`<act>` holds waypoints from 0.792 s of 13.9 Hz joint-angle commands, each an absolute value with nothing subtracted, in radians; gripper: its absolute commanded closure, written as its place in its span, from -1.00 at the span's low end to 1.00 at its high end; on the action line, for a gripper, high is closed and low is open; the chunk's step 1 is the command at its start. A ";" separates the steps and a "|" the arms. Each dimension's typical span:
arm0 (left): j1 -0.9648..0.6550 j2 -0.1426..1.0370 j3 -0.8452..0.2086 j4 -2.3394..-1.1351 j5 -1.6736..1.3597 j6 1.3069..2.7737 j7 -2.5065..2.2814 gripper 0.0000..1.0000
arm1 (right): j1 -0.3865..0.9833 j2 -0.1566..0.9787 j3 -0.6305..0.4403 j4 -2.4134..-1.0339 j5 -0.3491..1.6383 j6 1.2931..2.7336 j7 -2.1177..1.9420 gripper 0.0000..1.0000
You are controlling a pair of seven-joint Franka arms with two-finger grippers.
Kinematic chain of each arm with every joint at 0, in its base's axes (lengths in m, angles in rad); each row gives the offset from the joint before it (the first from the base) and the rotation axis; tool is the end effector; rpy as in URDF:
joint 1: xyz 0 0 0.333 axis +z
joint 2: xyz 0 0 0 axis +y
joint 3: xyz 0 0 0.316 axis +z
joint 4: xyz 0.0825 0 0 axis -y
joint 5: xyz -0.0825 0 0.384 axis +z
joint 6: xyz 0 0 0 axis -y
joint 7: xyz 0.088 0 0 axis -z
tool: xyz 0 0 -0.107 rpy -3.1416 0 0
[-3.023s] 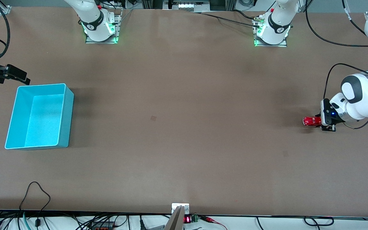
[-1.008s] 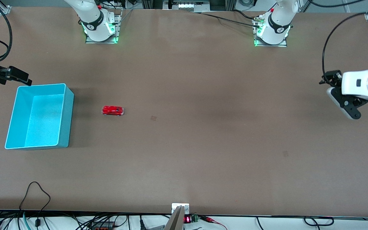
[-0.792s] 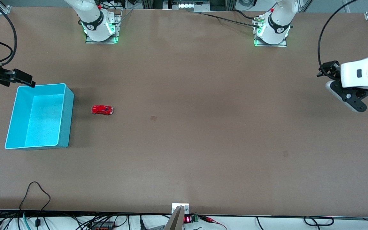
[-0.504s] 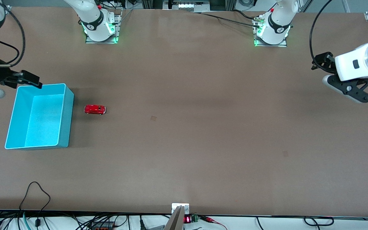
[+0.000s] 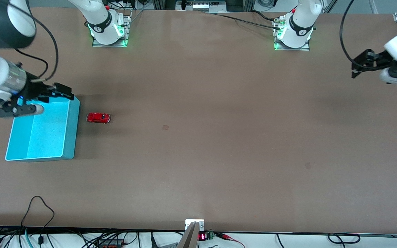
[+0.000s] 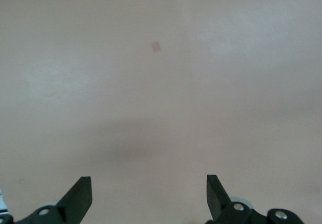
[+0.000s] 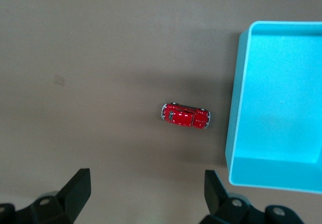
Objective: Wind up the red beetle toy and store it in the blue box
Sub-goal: 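Move the right gripper over the stopped red car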
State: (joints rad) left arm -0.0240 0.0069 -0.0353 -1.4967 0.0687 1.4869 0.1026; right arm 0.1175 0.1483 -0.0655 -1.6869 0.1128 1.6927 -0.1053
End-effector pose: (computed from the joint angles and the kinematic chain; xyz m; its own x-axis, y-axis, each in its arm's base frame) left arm 0.5480 -0.0246 0.6483 0.9876 -0.1553 -0.0234 -0.1565 -0.9855 -0.0662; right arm 0.5910 0.0435 0.4949 0.9812 0.1415 -0.1311 0.1269 -0.9854 -0.1134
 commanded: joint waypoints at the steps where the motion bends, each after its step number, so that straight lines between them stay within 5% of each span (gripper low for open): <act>1: -0.080 -0.038 0.029 -1.607 0.028 1.639 -0.009 -1.00 | 0.136 0.164 -0.069 -1.751 0.121 1.777 -0.246 -1.00; 3: -0.078 -0.043 0.029 -1.643 -0.011 1.723 -0.020 -1.00 | 0.135 0.156 -0.063 -1.866 0.118 1.892 -0.456 -1.00; 7: -0.055 -0.049 0.026 -1.585 -0.100 1.507 -0.017 -1.00 | 0.121 0.158 -0.063 -2.044 0.115 2.060 -0.818 -1.00; 11: -0.049 -0.043 0.011 -1.578 -0.008 1.480 0.017 -1.00 | 0.130 0.188 -0.061 -2.117 0.053 2.166 -1.072 -1.00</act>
